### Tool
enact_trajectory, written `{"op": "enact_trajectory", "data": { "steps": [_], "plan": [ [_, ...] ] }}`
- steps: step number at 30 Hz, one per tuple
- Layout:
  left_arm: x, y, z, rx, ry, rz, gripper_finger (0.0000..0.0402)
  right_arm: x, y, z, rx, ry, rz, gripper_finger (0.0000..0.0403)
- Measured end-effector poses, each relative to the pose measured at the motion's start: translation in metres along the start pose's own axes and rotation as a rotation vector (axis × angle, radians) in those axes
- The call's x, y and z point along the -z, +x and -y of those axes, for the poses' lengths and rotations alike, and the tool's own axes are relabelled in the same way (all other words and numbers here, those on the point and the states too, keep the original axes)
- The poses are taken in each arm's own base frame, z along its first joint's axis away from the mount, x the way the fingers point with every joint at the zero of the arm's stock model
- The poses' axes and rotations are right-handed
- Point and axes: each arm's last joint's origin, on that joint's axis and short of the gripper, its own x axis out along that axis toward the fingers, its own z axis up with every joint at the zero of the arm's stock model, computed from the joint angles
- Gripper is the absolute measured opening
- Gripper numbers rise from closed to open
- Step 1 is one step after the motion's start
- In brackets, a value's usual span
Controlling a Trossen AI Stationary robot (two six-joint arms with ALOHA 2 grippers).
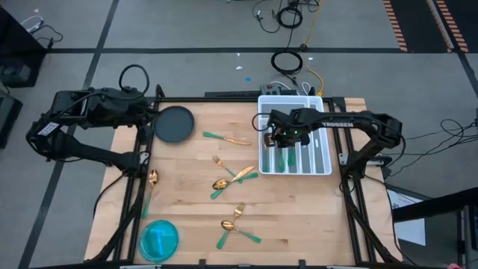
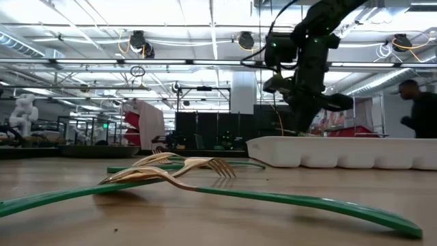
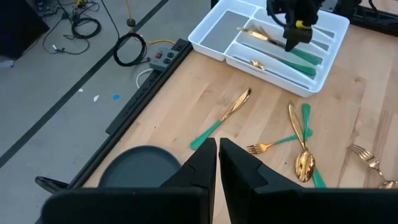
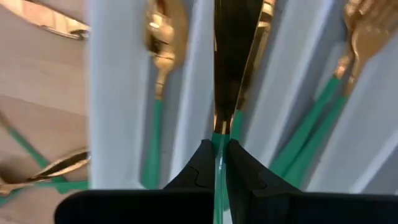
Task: Sort silverware
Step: Put the green knife on the silverware organizer
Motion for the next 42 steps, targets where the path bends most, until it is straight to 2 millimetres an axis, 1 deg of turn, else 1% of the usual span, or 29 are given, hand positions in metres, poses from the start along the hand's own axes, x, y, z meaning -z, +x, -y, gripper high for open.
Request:
{"op": "enact_trajectory", "data": {
  "steps": [6,15,21,28,35,38,42],
  "plan": [
    [0.0,0.0,0.0,0.0,0.002,-0.001,0.0028,0.0,0.013,0.008,-0.005,0.025,0.0,0.0],
    [0.0,0.0,0.0,0.0,0.001,-0.001,0.0028,0.0,0.024,0.018,-0.005,0.043,-0.001,0.0],
    [0.0,0.0,0.0,0.0,0.002,-0.002,0.0028,0.0,0.032,0.018,-0.009,0.047,-0.024,0.0],
    [0.0,0.0,0.0,0.0,0.002,-0.003,0.0028,-0.004,0.049,0.014,-0.022,0.044,-0.046,0.0],
    [0.0,0.0,0.0,-0.001,0.002,-0.003,0.0028,-0.004,0.051,0.013,-0.004,0.041,-0.035,0.0001],
    [0.0,0.0,0.0,-0.002,0.001,-0.003,0.0028,-0.004,0.052,0.014,-0.003,0.02,-0.036,0.0014],
    [0.0,0.0,0.0,-0.009,0.002,-0.001,0.0028,-0.004,0.052,0.014,-0.006,-0.014,-0.042,0.0054]
  ]
}}
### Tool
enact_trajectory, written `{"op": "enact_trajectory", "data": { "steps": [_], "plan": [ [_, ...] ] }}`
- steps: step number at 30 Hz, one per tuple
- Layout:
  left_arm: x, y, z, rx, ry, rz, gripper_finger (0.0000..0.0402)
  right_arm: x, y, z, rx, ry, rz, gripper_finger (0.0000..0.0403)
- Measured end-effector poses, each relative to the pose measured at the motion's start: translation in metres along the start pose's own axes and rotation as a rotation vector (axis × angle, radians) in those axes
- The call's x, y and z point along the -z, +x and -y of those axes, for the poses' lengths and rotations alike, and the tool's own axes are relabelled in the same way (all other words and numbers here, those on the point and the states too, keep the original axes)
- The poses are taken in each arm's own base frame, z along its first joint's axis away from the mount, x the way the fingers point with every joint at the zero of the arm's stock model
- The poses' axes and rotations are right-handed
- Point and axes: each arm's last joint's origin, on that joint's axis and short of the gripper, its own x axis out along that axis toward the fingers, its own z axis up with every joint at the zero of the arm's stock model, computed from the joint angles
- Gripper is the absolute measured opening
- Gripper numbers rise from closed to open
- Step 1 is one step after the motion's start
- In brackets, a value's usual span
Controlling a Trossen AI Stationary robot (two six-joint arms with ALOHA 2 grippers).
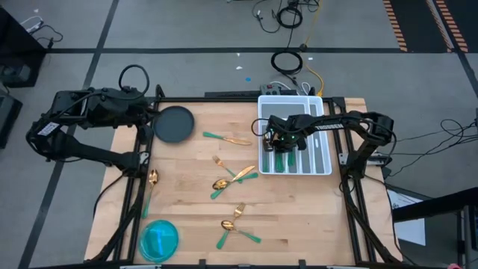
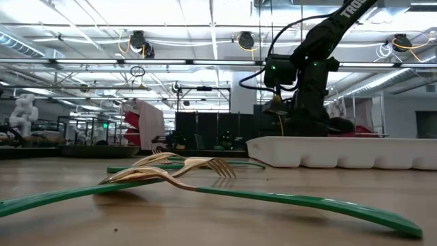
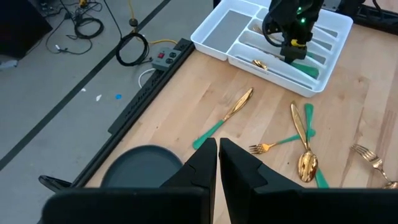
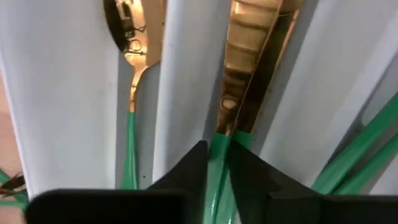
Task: Sort silverware
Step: Put the green knife on the silverware organizer, then put the green spoon on the silverware organizer
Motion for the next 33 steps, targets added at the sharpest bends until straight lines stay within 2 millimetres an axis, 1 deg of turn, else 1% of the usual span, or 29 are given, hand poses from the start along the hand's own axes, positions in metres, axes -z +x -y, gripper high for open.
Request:
{"op": "enact_trajectory", "data": {
  "steps": [6,9,11,13,18,20,21,24,25,27,29,30,32,33],
  "plan": [
    [0.0,0.0,0.0,-0.001,0.002,0.0,0.0028,0.0,-0.001,-0.002,-0.012,-0.026,0.0,0.0122],
    [0.0,0.0,0.0,-0.001,0.002,0.0,0.0028,0.0,-0.005,-0.008,0.0,-0.075,0.004,0.0139],
    [0.0,0.0,0.0,-0.002,0.002,0.0,0.0028,0.0,-0.014,-0.014,0.024,-0.116,0.019,0.0142],
    [0.0,0.0,0.0,-0.002,0.002,0.0,0.0028,-0.001,-0.029,-0.025,0.041,-0.153,0.043,0.0142],
    [0.0,0.001,0.0,-0.004,0.005,-0.003,0.0028,-0.002,-0.079,-0.051,0.117,-0.25,0.114,0.0138],
    [0.002,0.003,0.001,-0.009,0.01,-0.019,0.0028,0.0,-0.103,-0.063,0.133,-0.329,0.169,0.0138],
    [0.003,0.005,0.001,-0.012,0.014,-0.028,0.0028,0.003,-0.115,-0.07,0.132,-0.395,0.191,0.0138],
    [0.007,0.008,0.001,-0.02,0.026,-0.06,0.0028,0.023,-0.145,-0.096,0.046,-0.652,0.253,0.0138],
    [0.008,0.009,0.001,-0.022,0.028,-0.067,0.0028,0.032,-0.153,-0.104,0.016,-0.724,0.267,0.0138],
    [0.008,0.01,0.001,-0.025,0.029,-0.068,0.0028,0.056,-0.162,-0.117,-0.038,-0.857,0.282,0.0138],
    [0.007,0.01,0.001,-0.025,0.026,-0.063,0.0028,0.083,-0.162,-0.125,-0.066,-0.952,0.274,0.0138],
    [0.007,0.01,0.001,-0.026,0.022,-0.06,0.0028,0.097,-0.158,-0.128,-0.064,-0.985,0.257,0.0138],
    [0.007,0.01,0.001,-0.025,0.019,-0.059,0.0028,0.124,-0.146,-0.135,-0.063,-1.03,0.223,0.0138],
    [0.007,0.01,0.001,-0.025,0.019,-0.059,0.0028,0.135,-0.136,-0.138,-0.045,-1.045,0.211,0.0138]
  ]
}}
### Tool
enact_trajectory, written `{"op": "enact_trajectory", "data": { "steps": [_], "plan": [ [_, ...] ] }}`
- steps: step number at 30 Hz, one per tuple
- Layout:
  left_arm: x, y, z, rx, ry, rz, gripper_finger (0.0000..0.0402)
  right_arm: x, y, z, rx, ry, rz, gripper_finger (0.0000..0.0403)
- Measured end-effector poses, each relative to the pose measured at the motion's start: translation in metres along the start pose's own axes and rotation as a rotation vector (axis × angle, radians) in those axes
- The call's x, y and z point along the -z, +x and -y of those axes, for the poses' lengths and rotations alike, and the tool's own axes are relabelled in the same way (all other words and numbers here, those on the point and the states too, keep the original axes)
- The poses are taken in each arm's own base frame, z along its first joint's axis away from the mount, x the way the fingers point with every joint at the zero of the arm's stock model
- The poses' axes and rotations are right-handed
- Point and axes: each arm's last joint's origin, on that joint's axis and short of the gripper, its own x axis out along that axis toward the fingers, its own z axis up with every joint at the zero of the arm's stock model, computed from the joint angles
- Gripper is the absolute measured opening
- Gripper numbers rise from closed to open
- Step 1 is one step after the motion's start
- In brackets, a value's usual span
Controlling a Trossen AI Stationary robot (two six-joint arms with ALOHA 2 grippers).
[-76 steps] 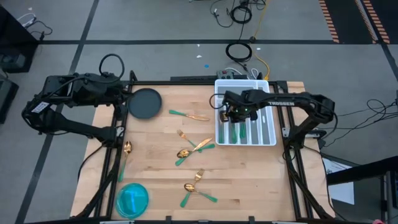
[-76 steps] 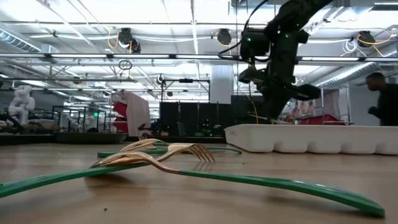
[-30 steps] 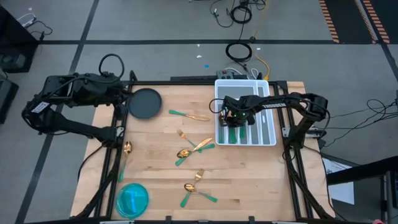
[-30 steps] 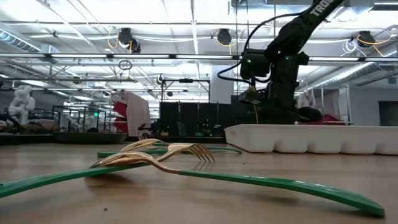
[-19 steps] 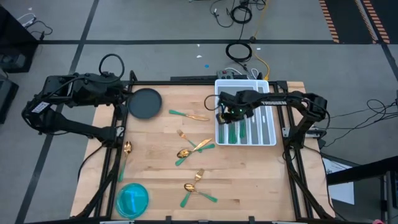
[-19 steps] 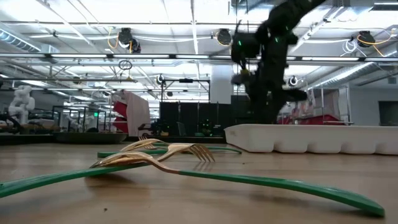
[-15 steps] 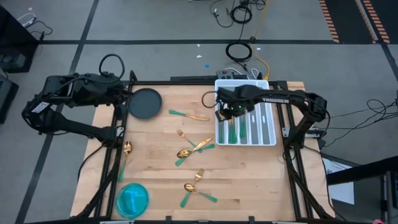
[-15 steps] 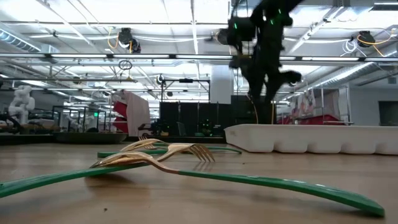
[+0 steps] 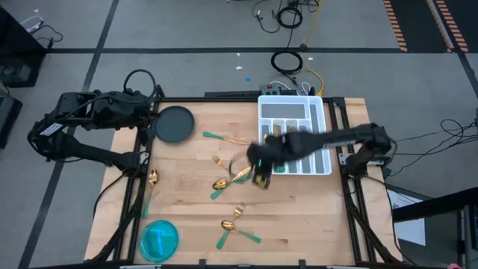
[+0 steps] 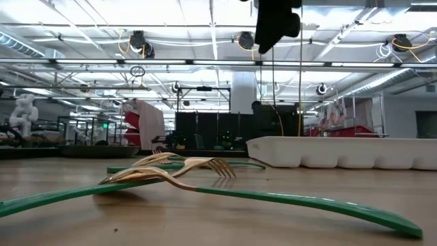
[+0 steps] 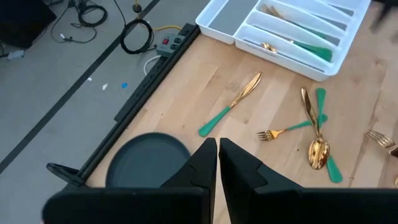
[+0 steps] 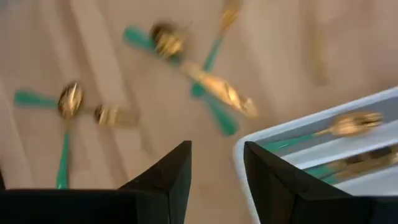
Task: Sort silverware
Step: Put the green spoon on the silverware organizer
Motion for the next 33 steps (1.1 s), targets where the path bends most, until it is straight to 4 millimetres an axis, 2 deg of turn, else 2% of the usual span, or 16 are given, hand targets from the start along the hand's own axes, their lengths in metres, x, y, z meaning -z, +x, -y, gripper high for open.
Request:
{"op": "enact_trajectory", "data": {
  "steps": [5,10,17,22,29,33],
  "plan": [
    [-0.003,0.0,0.001,0.008,0.004,0.033,0.0028,0.015,0.048,-0.046,-0.013,-0.056,-0.081,0.0138],
    [-0.005,0.0,0.001,0.011,0.012,0.047,0.0028,0.022,0.09,-0.083,-0.14,-0.041,-0.118,0.0138],
    [-0.005,0.0,0.001,0.011,0.035,0.046,0.0028,0.021,0.104,-0.121,-0.246,-0.093,-0.119,0.0138],
    [-0.006,0.001,0.002,0.011,0.013,0.042,0.0028,0.034,0.126,-0.143,-0.273,-0.151,-0.164,0.0137],
    [-0.007,0.003,0.003,0.011,-0.039,0.038,0.0028,0.047,0.15,-0.159,-0.26,-0.138,-0.159,0.0137],
    [-0.006,0.003,0.003,0.011,-0.045,0.039,0.0028,0.049,0.16,-0.164,-0.26,-0.079,-0.139,0.0137]
  ]
}}
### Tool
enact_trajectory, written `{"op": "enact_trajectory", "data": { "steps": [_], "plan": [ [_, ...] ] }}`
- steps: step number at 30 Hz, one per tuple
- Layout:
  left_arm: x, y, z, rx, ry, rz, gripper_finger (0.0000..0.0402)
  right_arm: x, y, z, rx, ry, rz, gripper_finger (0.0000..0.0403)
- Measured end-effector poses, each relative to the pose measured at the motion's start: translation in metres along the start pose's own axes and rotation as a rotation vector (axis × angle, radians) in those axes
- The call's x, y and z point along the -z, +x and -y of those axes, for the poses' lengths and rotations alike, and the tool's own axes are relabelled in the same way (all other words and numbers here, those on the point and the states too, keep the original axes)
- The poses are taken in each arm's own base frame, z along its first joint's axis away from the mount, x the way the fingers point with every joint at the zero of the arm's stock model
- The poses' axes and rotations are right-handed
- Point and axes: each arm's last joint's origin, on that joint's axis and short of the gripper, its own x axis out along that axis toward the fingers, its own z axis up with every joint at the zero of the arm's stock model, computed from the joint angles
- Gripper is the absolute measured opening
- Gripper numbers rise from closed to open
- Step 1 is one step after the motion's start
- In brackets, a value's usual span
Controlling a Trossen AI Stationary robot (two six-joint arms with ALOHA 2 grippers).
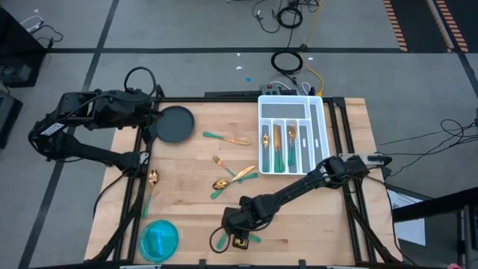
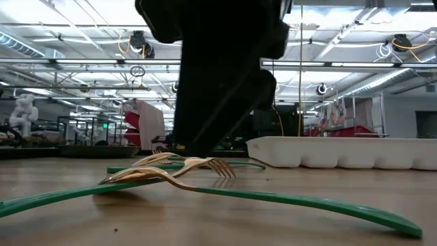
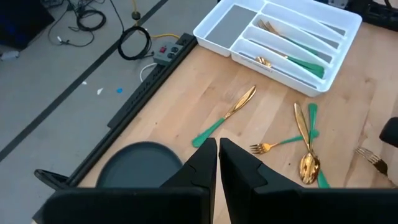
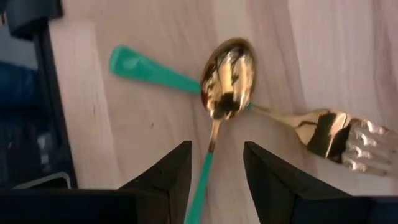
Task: Sort silverware
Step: Put the green spoon on the silverware organizer
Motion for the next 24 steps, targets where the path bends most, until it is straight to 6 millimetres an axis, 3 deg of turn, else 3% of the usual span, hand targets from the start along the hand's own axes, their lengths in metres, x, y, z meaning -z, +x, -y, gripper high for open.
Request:
{"op": "enact_trajectory", "data": {
  "steps": [18,24],
  "plan": [
    [0.001,0.0,0.0,-0.002,0.003,-0.007,0.0028,-0.003,0.005,-0.004,0.044,0.076,0.11,0.0137],
    [0.001,0.0,0.0,-0.003,0.004,-0.009,0.0028,-0.003,0.02,-0.004,0.023,0.082,0.118,0.0137]
  ]
}}
